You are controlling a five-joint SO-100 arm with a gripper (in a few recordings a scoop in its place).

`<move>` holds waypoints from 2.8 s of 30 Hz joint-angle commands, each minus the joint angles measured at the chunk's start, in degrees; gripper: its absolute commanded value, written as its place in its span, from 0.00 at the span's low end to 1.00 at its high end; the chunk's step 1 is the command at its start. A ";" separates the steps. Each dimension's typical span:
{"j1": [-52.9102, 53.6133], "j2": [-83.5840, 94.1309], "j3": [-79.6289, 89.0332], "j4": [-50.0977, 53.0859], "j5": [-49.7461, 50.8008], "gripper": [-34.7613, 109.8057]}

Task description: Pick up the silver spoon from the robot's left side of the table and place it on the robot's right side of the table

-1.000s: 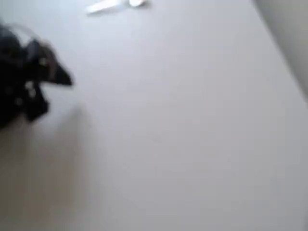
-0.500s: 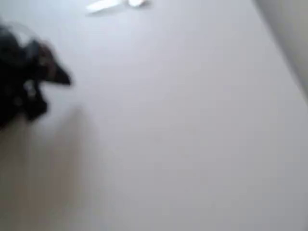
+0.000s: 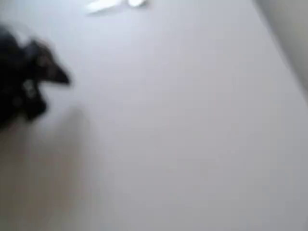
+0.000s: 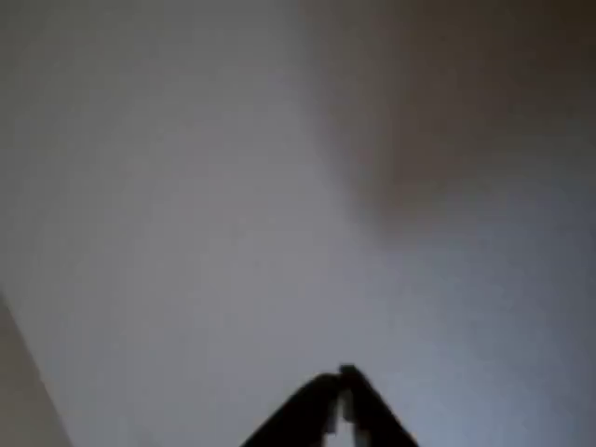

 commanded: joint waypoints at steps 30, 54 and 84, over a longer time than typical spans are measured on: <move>-20.92 -0.70 -4.04 -12.30 -28.92 0.29; -46.14 -150.03 -149.06 27.77 -34.63 0.46; -30.59 -131.40 -128.50 28.48 -45.44 0.23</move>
